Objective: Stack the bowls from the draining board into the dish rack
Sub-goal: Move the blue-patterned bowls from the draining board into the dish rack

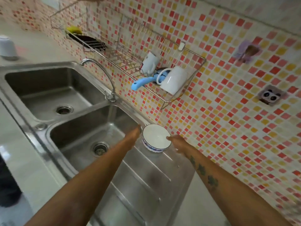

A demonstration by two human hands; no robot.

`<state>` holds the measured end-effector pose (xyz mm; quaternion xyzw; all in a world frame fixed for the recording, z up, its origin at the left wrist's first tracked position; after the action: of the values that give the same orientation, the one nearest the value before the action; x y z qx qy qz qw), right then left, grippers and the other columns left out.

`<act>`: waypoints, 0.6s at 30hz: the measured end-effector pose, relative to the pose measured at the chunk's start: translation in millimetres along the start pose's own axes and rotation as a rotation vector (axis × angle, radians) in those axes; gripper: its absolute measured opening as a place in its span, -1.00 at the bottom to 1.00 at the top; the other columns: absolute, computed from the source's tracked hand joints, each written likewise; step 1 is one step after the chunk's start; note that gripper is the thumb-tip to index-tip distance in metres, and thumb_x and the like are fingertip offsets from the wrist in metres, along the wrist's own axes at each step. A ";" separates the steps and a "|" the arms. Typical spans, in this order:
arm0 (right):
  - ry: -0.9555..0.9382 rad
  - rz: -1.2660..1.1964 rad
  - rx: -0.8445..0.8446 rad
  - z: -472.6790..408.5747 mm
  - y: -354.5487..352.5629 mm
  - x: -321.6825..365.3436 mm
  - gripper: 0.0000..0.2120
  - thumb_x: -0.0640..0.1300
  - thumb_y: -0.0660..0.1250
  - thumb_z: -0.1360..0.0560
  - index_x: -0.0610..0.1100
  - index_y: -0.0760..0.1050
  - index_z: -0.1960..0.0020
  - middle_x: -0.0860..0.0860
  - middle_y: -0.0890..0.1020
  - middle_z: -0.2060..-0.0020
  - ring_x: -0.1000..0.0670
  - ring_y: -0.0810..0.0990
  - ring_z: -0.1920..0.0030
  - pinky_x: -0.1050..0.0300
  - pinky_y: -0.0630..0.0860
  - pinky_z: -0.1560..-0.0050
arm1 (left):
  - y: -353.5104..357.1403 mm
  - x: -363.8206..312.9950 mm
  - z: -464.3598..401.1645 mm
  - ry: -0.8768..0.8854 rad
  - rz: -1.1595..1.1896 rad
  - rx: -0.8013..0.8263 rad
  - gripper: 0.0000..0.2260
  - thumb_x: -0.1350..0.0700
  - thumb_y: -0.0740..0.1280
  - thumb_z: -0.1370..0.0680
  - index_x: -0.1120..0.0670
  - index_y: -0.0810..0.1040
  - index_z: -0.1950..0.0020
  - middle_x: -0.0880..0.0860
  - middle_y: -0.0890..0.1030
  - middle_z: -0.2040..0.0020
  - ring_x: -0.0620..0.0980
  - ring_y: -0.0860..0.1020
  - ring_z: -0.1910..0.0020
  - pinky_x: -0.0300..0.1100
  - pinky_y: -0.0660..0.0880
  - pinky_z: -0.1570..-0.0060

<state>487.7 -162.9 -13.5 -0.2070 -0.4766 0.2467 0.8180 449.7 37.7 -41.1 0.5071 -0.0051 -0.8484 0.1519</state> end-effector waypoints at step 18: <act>0.168 -0.693 0.034 -35.6 52.7 -43.2 -0.34 -0.52 0.20 -0.41 -0.11 0.26 -0.44 -0.23 0.38 -0.36 -0.32 0.39 -0.34 -0.23 0.57 0.01 | 41.1 50.4 -52.6 -0.009 0.000 -0.086 -0.55 0.39 0.21 -0.47 0.32 0.27 -0.36 0.35 0.45 -0.31 0.33 0.44 -0.30 0.18 0.47 -0.26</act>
<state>489.9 -150.8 -89.3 -0.0392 -0.4454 -0.0556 0.8928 483.3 -7.1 -103.2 0.4962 0.0308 -0.8502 0.1734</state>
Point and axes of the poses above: each hand's wrist, its own z-axis away from the middle knuckle, its own y-axis out of the palm, x = y × z, the point moved 5 cm from there along -z, towards the middle knuckle
